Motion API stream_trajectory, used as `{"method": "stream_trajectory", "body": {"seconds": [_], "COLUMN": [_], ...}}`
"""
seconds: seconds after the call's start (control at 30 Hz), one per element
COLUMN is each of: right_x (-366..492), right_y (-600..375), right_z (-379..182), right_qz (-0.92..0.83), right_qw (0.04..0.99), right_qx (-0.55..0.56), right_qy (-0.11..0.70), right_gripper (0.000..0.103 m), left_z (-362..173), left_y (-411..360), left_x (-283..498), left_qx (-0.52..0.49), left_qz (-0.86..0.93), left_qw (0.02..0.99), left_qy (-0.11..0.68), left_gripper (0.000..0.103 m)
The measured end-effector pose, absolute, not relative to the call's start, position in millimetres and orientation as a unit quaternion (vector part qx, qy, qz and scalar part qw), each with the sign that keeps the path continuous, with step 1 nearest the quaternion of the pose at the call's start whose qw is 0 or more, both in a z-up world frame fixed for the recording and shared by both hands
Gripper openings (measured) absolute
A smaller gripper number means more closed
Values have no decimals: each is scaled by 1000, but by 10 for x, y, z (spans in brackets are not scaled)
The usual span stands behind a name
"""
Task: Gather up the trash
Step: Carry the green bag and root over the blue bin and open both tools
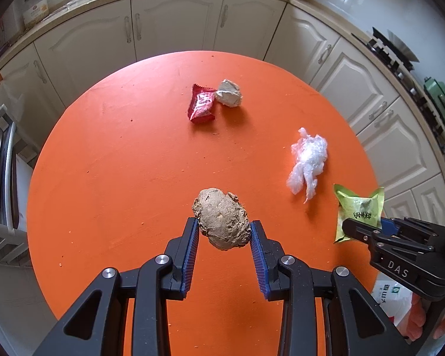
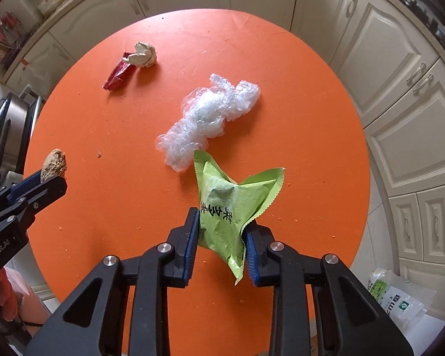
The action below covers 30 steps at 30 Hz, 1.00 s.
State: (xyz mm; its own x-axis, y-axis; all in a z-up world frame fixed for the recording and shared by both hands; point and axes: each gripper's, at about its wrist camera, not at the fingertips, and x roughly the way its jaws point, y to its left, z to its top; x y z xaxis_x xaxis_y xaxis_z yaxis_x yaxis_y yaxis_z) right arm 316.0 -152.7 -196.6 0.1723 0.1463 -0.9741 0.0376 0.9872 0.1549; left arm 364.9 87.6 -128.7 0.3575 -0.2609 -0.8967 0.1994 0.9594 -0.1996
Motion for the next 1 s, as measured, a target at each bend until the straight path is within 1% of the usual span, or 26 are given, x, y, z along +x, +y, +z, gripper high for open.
{"method": "stream_trajectory", "body": {"seconds": [0.2, 0.43, 0.63, 1.0], "right_x": [3006, 2820, 2606, 2164], "right_y": [-1845, -2303, -2804, -3826], "right_z": [-1807, -1674, -1707, -1887], "right_qz": [29, 5, -27, -100], "right_qw": [775, 782, 782, 767], "right_qx": [96, 129, 161, 226], "right_qy": [625, 610, 601, 593], "right_gripper": [27, 27, 27, 27], "left_z": [-1215, -1130, -1128, -1336], "left_y": [516, -83, -725, -1993], "left_x": [3587, 3504, 3397, 3381], "left_qx": [3, 47, 92, 157], "left_qz": [-164, -195, -226, -287], "left_qw": [823, 819, 811, 779], "left_qy": [544, 538, 532, 535], "left_gripper": [31, 31, 31, 31]}}
